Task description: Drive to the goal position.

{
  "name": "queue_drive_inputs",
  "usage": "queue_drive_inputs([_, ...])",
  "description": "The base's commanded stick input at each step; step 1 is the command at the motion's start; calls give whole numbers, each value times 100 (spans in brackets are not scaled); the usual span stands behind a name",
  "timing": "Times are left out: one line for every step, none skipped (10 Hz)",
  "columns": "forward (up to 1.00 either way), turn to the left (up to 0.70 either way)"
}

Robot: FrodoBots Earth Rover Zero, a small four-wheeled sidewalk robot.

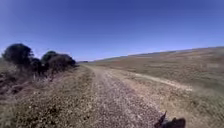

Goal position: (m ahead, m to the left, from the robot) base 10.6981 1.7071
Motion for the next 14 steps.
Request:
queue_drive_inputs([70, 0])
queue_drive_inputs([70, 0])
queue_drive_inputs([70, 0])
queue_drive_inputs([70, 0])
queue_drive_inputs([70, 0])
queue_drive_inputs([70, 0])
queue_drive_inputs([70, 0])
queue_drive_inputs([70, 0])
queue_drive_inputs([70, 0])
queue_drive_inputs([70, 0])
queue_drive_inputs([70, 0])
queue_drive_inputs([70, 0])
queue_drive_inputs([70, 0])
queue_drive_inputs([70, 0])
